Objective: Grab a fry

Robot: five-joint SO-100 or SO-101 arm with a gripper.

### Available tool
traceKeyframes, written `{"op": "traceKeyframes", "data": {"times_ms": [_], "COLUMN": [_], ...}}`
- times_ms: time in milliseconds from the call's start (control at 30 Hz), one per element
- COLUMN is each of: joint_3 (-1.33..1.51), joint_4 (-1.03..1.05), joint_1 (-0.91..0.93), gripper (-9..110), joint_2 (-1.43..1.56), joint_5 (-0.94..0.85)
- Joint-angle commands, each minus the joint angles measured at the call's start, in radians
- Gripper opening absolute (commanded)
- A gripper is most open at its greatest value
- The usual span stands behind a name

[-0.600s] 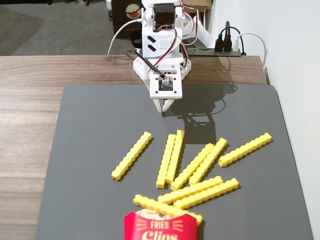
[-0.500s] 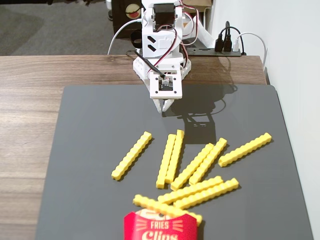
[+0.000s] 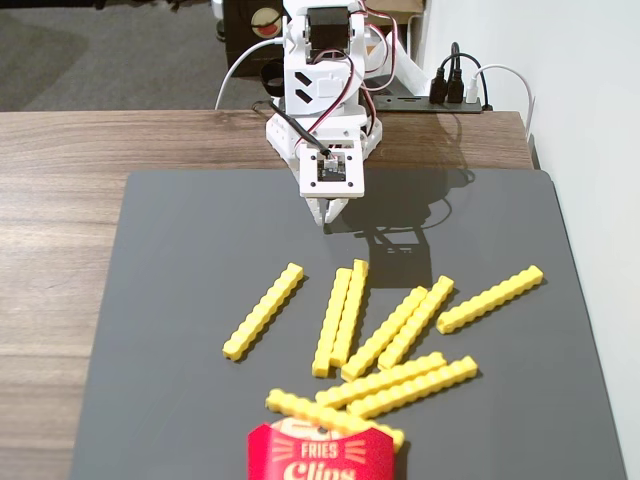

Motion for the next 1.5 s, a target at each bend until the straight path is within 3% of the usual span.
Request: {"op": "traceKeyframes", "data": {"times_ms": [0, 500, 1167, 1367, 1467], "joint_3": [-0.002, -0.114, -0.509, -0.517, -0.525], "joint_4": [0.008, -0.032, -0.196, -0.255, -0.291], "joint_1": [0.006, -0.040, -0.170, -0.153, -0.141], "gripper": [1, 1, 1, 16, 17], "joint_2": [0.003, -0.178, -0.755, -0.841, -0.911], "joint_5": [0.002, 0.114, 0.336, 0.296, 0.255]}}
